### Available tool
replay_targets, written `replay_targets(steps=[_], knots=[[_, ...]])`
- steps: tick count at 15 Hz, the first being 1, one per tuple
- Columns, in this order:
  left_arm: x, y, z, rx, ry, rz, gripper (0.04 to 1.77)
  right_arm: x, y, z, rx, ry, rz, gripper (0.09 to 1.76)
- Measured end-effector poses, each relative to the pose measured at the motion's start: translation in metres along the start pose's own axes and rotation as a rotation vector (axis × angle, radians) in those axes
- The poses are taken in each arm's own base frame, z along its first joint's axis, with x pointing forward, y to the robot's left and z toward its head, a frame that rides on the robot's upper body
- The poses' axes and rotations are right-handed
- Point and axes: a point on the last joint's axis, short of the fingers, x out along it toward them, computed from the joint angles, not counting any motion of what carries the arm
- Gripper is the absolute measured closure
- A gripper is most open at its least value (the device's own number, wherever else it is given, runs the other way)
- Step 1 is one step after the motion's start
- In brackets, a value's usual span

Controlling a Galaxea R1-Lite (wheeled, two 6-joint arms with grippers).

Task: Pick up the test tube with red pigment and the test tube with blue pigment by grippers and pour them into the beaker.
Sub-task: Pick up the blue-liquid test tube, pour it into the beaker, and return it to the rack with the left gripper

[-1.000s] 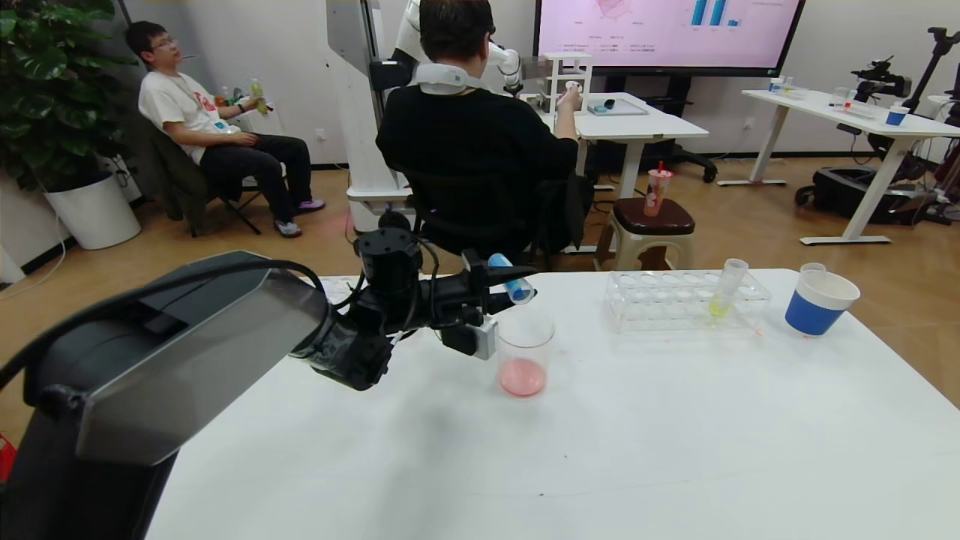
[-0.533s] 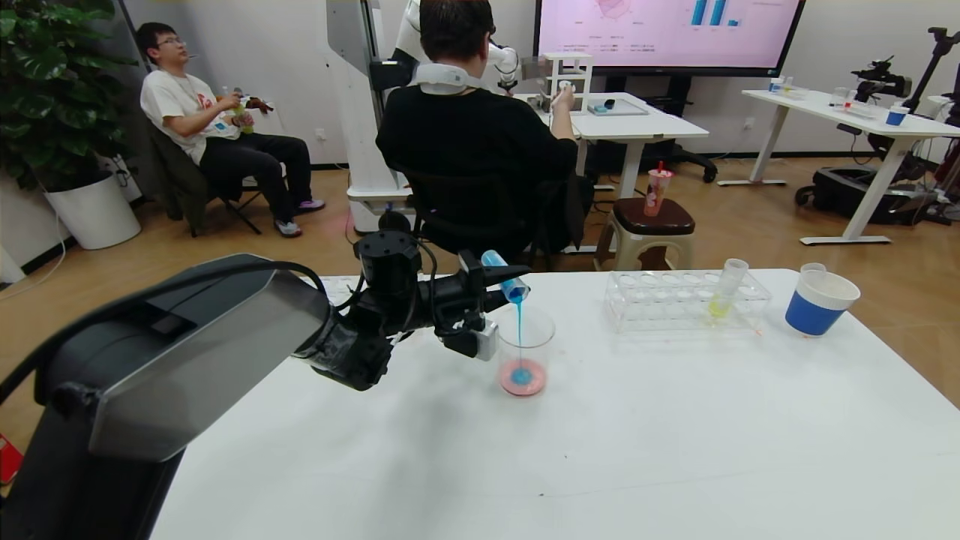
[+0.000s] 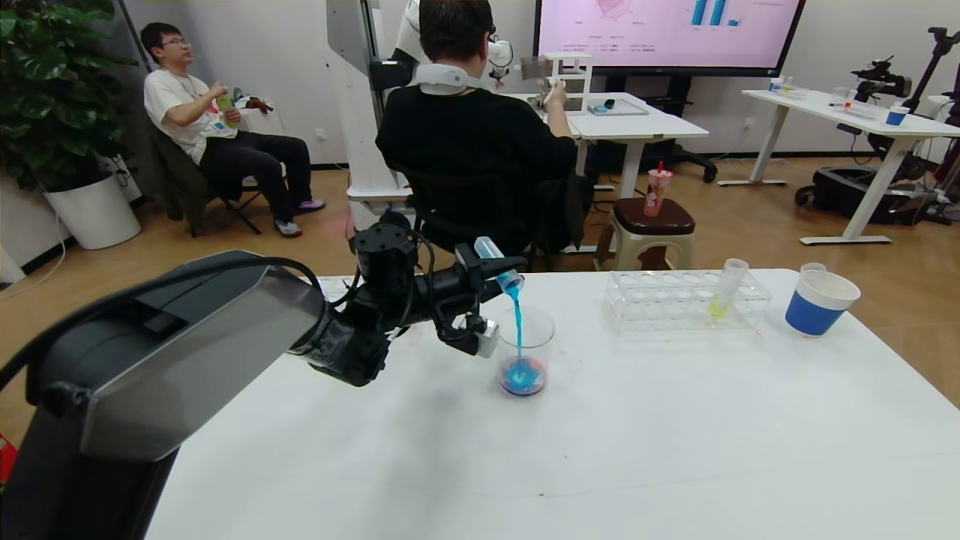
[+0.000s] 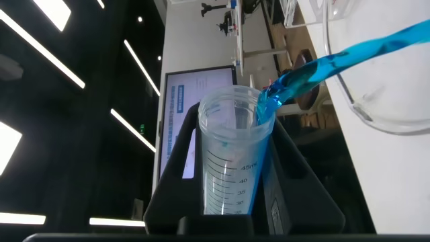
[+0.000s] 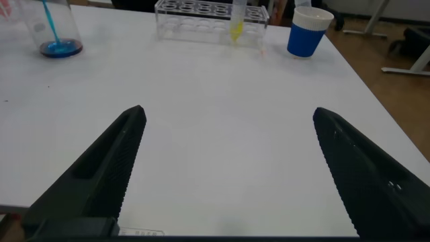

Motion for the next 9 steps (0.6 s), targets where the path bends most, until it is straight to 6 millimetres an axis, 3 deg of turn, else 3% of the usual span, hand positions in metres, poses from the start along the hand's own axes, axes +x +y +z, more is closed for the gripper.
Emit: replay_targets(steps=[9], knots=[[-0.0013,0.0045,0.0004,0.246,0.053,-0.011,1.3,0.0,0.0,0.0,0.0,0.0,0.001,0.11]])
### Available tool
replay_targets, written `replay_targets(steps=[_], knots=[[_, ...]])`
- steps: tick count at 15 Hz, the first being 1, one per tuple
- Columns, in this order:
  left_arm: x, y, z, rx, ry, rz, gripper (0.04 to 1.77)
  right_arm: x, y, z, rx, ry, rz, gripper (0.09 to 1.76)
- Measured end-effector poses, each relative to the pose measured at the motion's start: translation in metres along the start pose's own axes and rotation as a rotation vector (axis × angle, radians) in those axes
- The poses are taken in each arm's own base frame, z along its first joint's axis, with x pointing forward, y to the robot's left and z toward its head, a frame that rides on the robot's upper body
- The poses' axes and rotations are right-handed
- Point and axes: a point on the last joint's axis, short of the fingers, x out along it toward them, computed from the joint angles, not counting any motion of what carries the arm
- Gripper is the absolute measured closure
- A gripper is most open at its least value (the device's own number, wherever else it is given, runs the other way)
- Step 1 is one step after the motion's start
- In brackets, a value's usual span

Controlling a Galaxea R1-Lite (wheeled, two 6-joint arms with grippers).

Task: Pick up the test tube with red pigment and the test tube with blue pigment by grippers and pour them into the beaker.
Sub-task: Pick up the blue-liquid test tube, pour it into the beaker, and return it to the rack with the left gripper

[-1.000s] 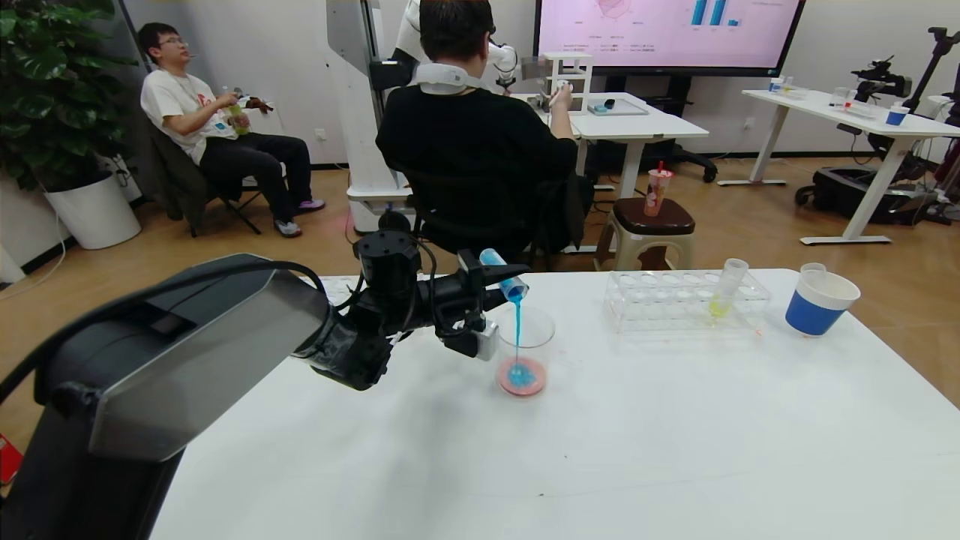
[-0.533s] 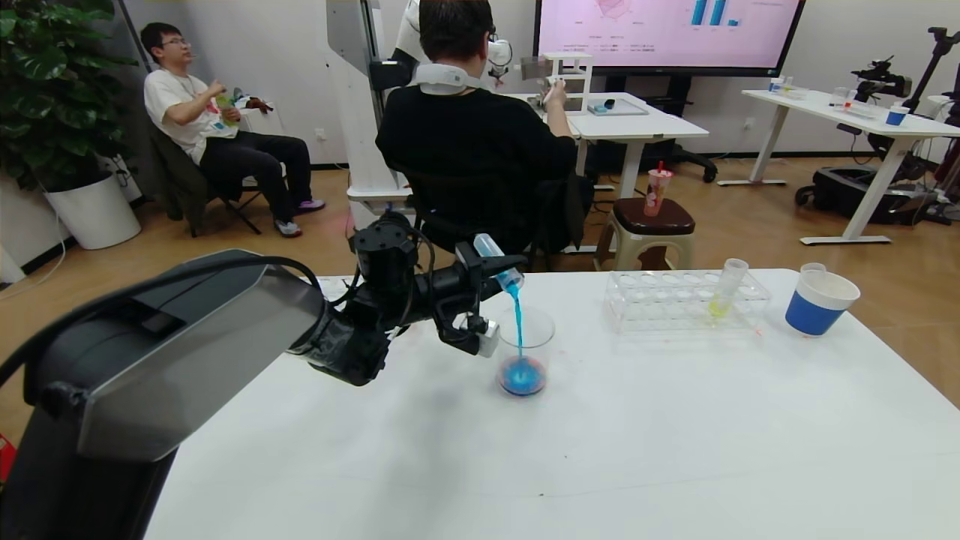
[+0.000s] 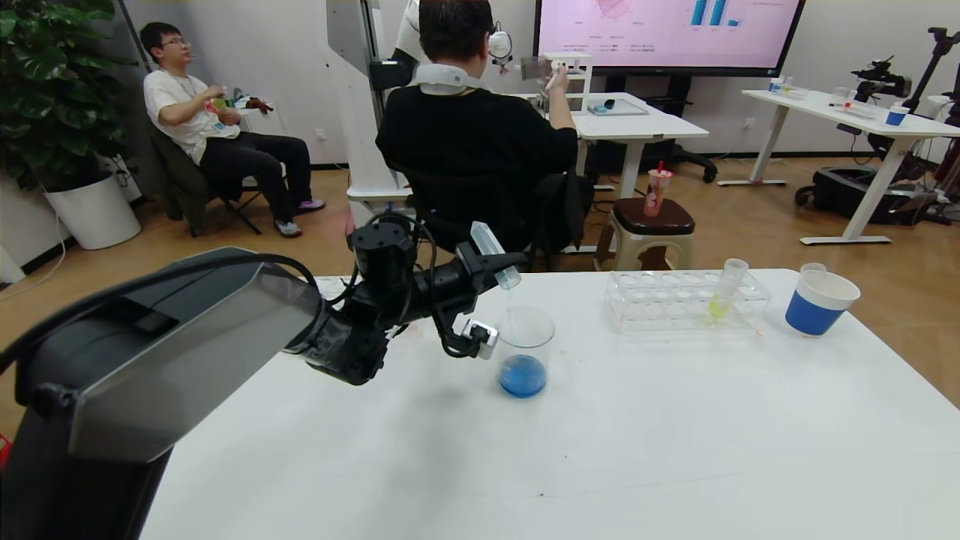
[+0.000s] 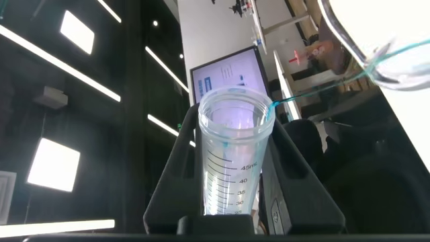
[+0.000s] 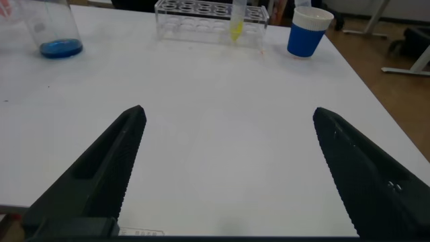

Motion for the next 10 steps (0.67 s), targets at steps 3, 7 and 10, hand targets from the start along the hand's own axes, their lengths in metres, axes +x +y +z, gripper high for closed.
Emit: replay_targets(steps=[3,7,10], knots=[[0.0,0.001,0.001,-0.005,0.004,-0.002,1.3,0.0,0.0,0.0,0.0,0.0,0.0,0.11],[0.002,0.012,0.001,-0.103,0.02,0.015,1.3,0.0,0.0,0.0,0.0,0.0,0.0,0.11],[0.007,0.031,0.007,-0.342,0.031,0.053,1.3,0.0,0.0,0.0,0.0,0.0,0.0,0.11]])
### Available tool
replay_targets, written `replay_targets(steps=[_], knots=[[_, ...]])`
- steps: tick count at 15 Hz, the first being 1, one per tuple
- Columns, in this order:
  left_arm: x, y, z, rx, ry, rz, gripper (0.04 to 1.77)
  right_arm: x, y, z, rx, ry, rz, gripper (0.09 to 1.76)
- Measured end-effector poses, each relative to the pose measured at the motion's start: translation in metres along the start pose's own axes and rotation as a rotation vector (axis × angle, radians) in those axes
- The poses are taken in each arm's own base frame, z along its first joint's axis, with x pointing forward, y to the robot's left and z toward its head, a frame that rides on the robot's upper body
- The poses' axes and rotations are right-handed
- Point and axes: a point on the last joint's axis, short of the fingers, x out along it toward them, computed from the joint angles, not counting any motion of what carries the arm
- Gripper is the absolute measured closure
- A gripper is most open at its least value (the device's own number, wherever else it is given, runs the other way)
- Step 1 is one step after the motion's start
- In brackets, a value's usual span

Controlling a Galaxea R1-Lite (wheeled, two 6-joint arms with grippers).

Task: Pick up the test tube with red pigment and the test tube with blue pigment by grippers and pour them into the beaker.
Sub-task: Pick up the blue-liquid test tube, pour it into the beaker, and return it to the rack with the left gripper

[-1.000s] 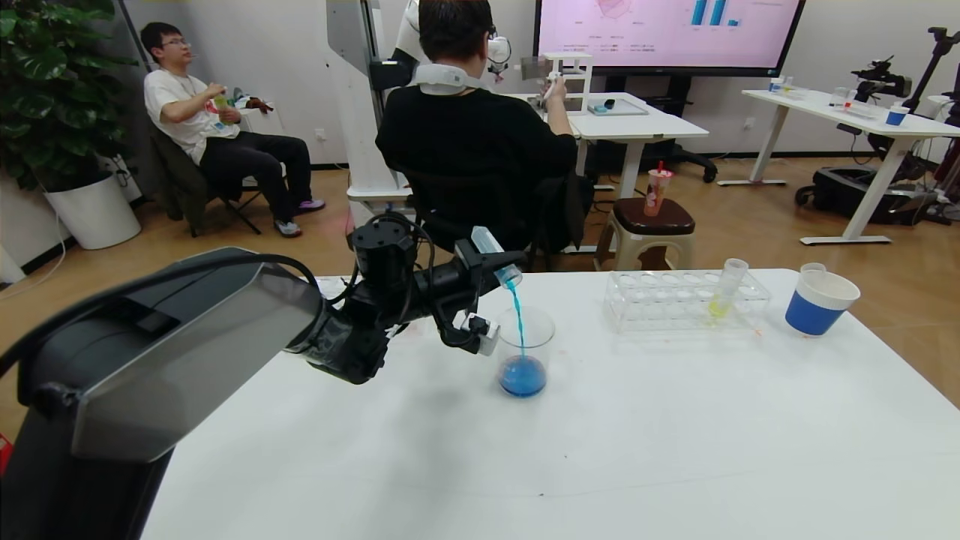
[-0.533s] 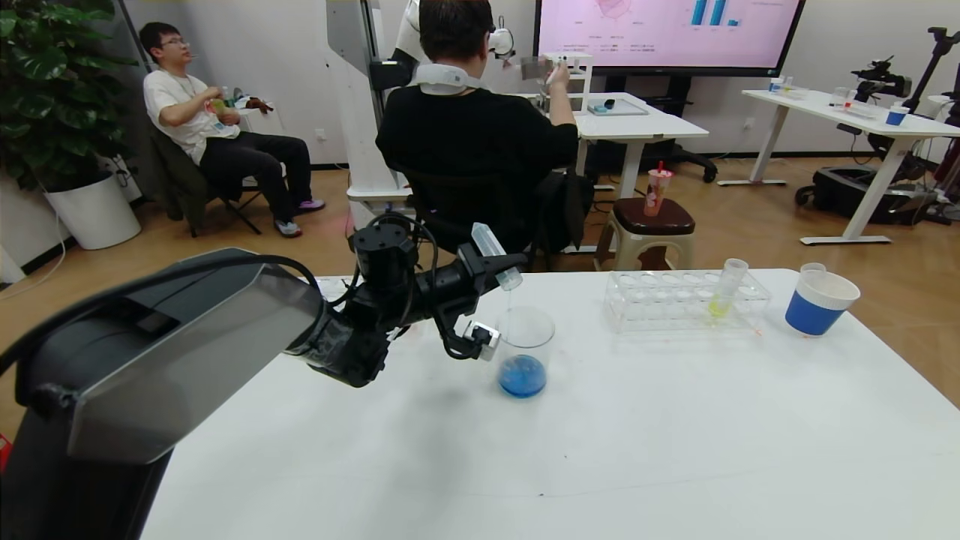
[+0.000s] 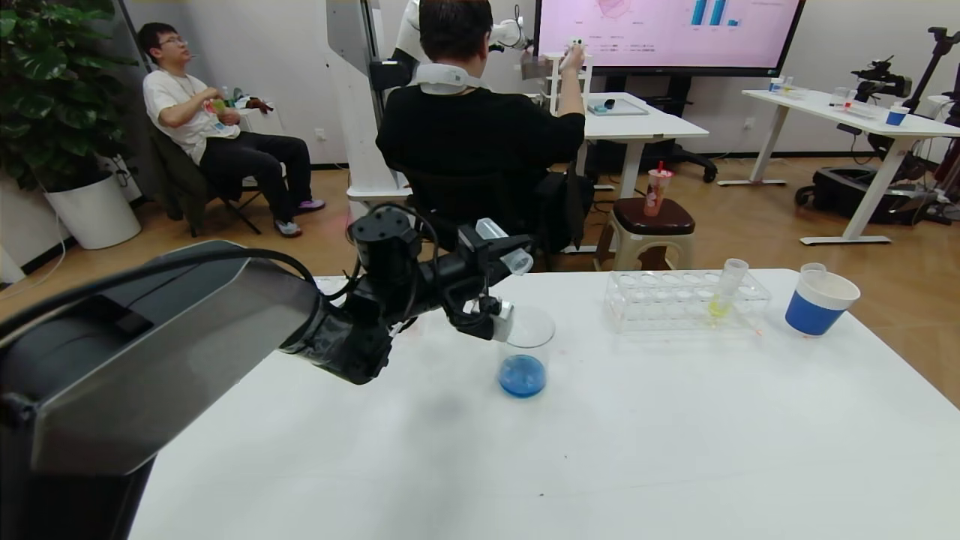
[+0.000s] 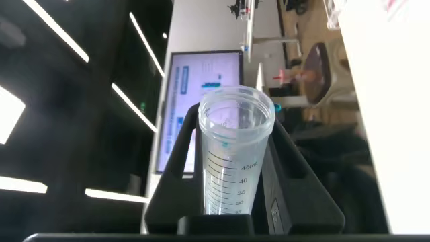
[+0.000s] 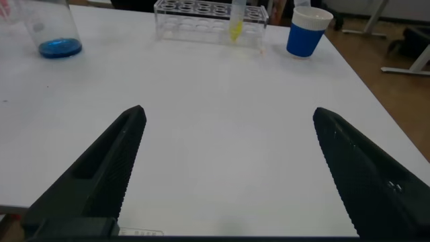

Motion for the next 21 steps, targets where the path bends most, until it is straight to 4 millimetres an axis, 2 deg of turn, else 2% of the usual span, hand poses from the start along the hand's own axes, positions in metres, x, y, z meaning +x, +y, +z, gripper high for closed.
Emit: replay_targets(steps=[3,6,9,13,16,19,21], knots=[[0.004,0.017,0.017,-0.356,0.129,0.102,1.3,0.0,0.0,0.0,0.0,0.0,0.0,0.11],[0.009,0.034,0.035,-0.663,0.397,0.297,1.3,0.0,0.0,0.0,0.0,0.0,-0.001,0.11],[0.016,0.049,0.045,-1.039,0.635,0.508,1.3,0.0,0.0,0.0,0.0,0.0,0.0,0.11],[0.017,0.068,0.05,-1.434,0.84,0.673,1.3,0.0,0.0,0.0,0.0,0.0,0.0,0.11],[0.008,0.079,0.054,-1.563,0.864,0.75,1.3,0.0,0.0,0.0,0.0,0.0,0.0,0.11],[-0.009,0.07,0.06,-1.579,0.861,0.762,1.3,0.0,0.0,0.0,0.0,0.0,0.0,0.11],[-0.026,0.065,0.056,-1.559,0.857,0.784,1.3,0.0,0.0,0.0,0.0,0.0,0.0,0.11]])
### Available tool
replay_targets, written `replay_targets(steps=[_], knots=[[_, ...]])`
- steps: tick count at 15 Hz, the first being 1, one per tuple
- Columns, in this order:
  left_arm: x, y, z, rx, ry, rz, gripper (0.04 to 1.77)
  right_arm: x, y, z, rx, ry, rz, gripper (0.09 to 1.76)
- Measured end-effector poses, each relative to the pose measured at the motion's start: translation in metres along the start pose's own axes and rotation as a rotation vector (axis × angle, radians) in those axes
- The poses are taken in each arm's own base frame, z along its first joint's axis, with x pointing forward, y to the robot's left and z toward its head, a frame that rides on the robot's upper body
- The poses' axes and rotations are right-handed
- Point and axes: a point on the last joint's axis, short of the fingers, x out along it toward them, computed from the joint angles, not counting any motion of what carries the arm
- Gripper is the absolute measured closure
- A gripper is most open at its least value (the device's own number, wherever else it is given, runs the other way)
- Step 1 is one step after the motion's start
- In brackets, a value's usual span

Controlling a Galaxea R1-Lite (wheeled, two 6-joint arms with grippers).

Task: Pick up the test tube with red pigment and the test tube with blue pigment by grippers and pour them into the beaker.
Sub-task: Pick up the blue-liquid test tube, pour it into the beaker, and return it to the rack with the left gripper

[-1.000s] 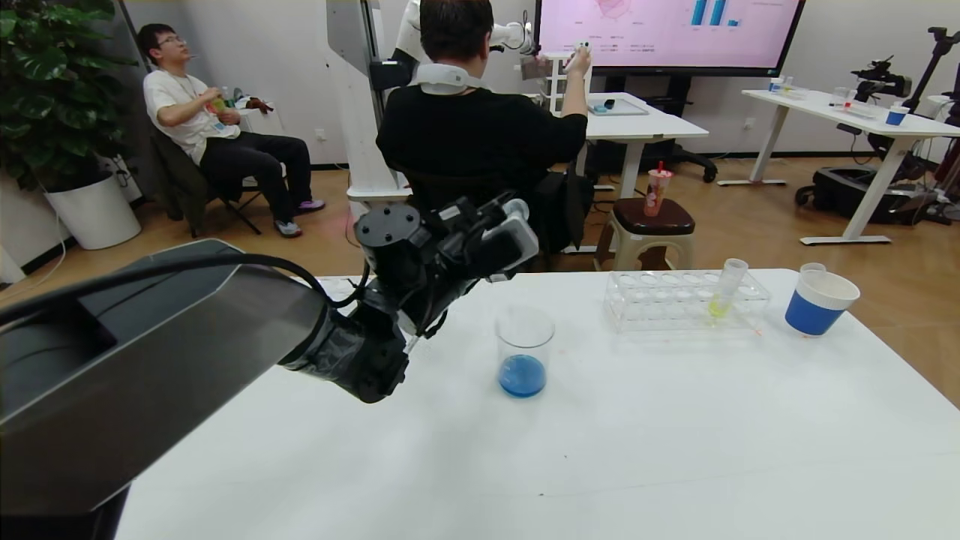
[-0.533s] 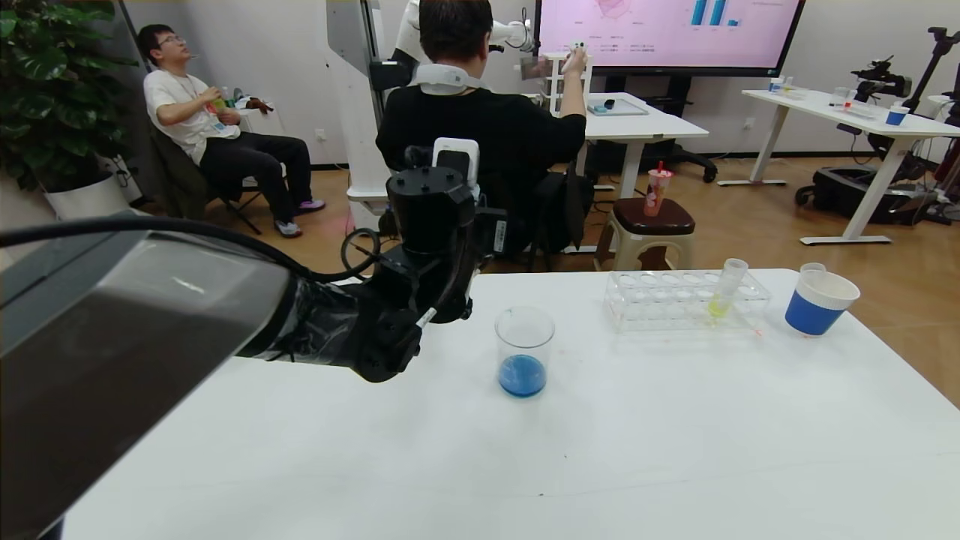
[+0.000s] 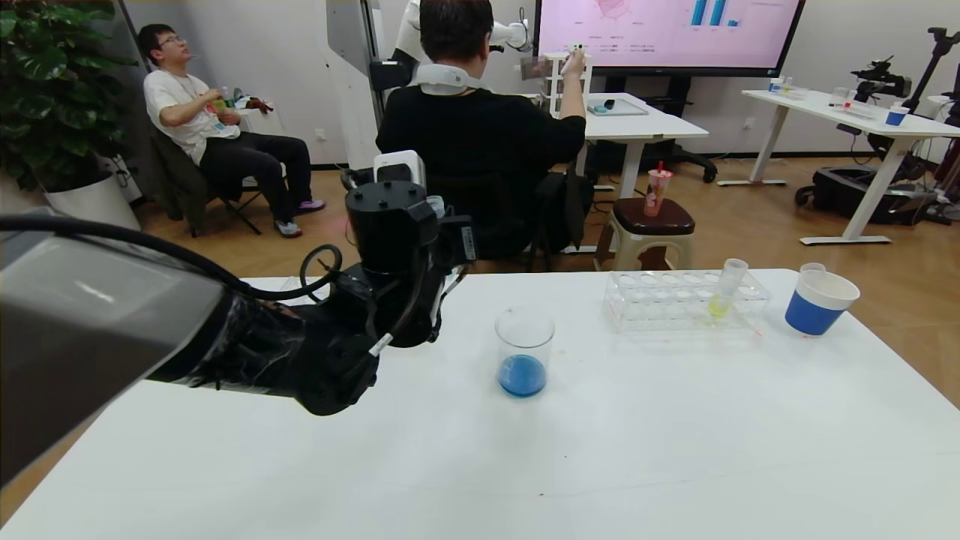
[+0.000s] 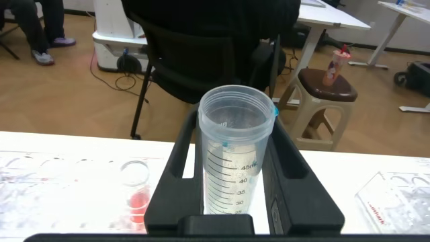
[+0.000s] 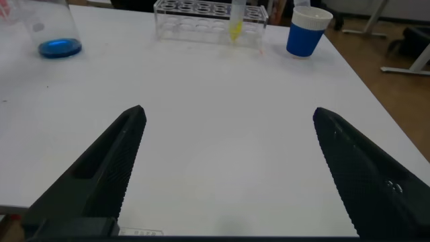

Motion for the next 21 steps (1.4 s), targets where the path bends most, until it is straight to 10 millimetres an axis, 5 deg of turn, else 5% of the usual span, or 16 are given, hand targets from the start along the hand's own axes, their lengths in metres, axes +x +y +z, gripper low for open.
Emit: replay_targets(steps=[3,10,13,16,21], knots=[[0.001,0.056,0.005,0.04,0.006,0.067,1.3,0.0,0.0,0.0,0.0,0.0,0.0,0.11],[-0.005,0.236,0.044,0.08,-0.014,0.227,1.3,0.0,0.0,0.0,0.0,0.0,0.0,0.11],[-0.01,0.293,0.052,0.089,-0.028,0.29,1.3,0.0,0.0,0.0,0.0,0.0,0.001,0.11],[-0.001,0.322,0.048,0.091,-0.039,0.344,1.3,0.0,0.0,0.0,0.0,0.0,0.0,0.11],[0.035,0.338,0.028,0.099,-0.084,0.349,1.3,0.0,0.0,0.0,0.0,0.0,0.0,0.11]])
